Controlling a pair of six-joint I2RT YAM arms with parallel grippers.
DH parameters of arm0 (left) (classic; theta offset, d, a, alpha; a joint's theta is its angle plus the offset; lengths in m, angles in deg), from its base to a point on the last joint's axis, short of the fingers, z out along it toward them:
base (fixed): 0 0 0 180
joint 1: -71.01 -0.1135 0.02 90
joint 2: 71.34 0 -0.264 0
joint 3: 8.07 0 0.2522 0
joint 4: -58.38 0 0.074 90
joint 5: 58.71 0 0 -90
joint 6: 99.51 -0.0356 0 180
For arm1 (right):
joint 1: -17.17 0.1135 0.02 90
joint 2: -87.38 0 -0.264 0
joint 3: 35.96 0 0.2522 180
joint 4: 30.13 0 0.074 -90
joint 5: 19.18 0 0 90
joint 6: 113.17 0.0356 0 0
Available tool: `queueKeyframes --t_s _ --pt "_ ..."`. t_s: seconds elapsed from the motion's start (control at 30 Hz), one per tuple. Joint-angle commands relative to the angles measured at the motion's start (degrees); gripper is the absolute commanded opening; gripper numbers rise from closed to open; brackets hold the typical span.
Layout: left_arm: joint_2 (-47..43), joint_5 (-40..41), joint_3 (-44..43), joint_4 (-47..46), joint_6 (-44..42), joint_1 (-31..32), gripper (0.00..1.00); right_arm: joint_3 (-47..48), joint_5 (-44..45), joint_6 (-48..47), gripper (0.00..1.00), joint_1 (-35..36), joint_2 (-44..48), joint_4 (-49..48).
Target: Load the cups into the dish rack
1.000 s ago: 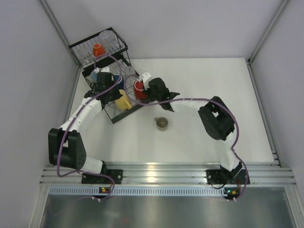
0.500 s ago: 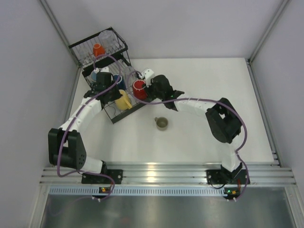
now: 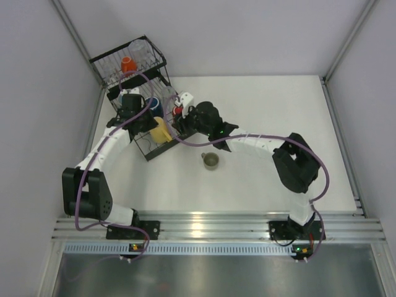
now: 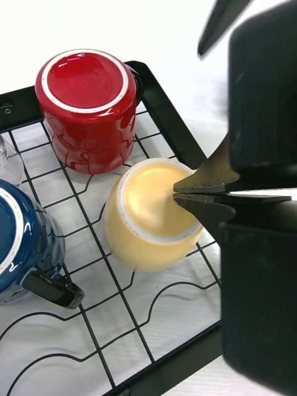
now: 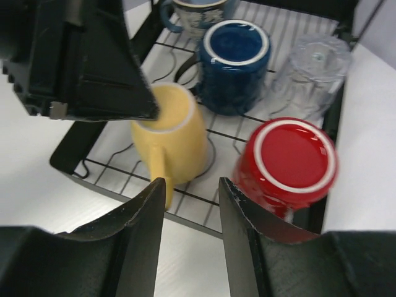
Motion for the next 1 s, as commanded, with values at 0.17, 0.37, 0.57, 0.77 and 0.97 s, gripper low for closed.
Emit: queueKeyframes --t_s 0.17,0.37,0.57,0.77,0.97 --pt "-0.45 -2.57 0.76 1.94 0.2 -0.91 0.0 7.41 -5.8 0.44 0.41 2.55 -7.68 -3.77" --pt "-0.8 -3.19 1.99 0.89 0.47 -1.0 0.0 11.1 -3.26 -0.7 0.42 3.69 -12.6 -2.01" --pt "-0.45 -3.98 2.43 0.1 0.64 -1.09 0.0 11.9 -3.34 -0.53 0.4 4.13 -14.8 -2.63" --pt "-0.19 -3.98 2.16 -0.25 0.82 -1.09 0.0 11.81 -2.55 -0.09 0.3 5.1 -15.86 -3.59" --pt "0.51 -4.33 1.81 -0.43 0.82 -1.09 0.0 11.81 -0.8 -0.87 0.05 5.45 -16.13 -4.65"
